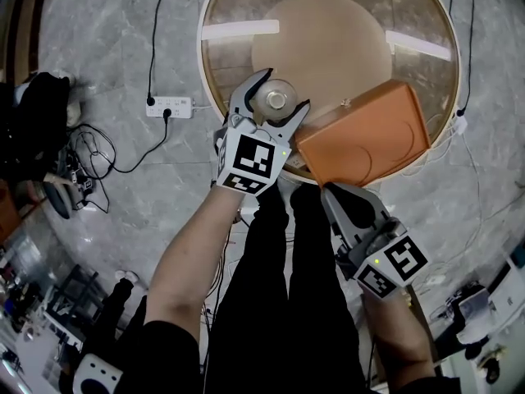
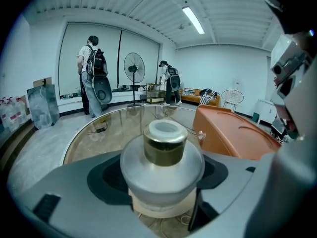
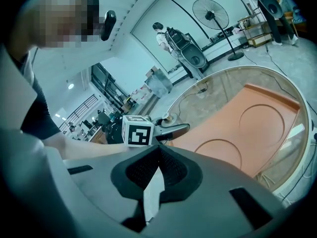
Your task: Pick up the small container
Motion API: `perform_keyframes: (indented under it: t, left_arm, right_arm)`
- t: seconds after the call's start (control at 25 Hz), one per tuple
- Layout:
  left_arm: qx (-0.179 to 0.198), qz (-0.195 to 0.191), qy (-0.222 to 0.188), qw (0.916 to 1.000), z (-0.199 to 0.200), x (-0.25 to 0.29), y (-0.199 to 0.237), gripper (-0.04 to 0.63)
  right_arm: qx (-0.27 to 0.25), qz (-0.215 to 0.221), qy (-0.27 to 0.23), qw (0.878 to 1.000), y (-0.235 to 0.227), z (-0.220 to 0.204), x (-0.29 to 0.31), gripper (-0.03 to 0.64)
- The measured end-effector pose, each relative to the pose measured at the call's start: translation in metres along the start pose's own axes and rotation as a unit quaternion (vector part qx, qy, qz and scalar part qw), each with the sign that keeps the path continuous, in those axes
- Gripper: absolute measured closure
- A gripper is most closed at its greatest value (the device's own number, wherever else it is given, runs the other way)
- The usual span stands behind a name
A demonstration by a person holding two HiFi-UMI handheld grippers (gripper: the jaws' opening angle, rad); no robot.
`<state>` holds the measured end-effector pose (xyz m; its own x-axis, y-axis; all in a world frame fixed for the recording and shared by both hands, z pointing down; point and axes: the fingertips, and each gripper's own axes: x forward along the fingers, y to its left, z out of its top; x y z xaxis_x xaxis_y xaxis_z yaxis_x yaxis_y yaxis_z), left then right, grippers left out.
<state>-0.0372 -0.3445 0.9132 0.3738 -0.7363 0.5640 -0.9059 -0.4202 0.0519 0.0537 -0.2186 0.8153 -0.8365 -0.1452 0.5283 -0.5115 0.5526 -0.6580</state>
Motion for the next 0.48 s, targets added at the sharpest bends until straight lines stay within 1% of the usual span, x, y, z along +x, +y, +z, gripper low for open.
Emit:
perform_keyframes:
  t: [0.08, 0.2, 0.36, 0.48]
  left_arm:
    - [-0.002, -0.003, -0.005, 1.0000, 0.013, -0.007, -0.005, 0.247]
    - [0.004, -0.008, -0.015, 0.9998, 0.046, -0.025, -0.012, 0.247]
    - [-0.003, -0.009, -0.013, 0.9999, 0.097, -0.064, -0.018, 0.247]
    - [-0.009, -0.015, -0.002, 0.9998, 0.134, -0.109, -0.032, 0.247]
  right_arm:
    - [-0.006, 0.000, 0.000, 1.000, 0.005, 0.001, -0.008, 0.603]
    - [-0.017, -0.002, -0.006, 1.000, 0.016, 0.013, -0.020, 0.603]
    - [-0.036, -0.011, -0.027, 0.999, 0.043, 0.055, -0.042, 0.603]
    - [-0.049, -0.017, -0.037, 0.998, 0.075, 0.088, -0.063, 0.603]
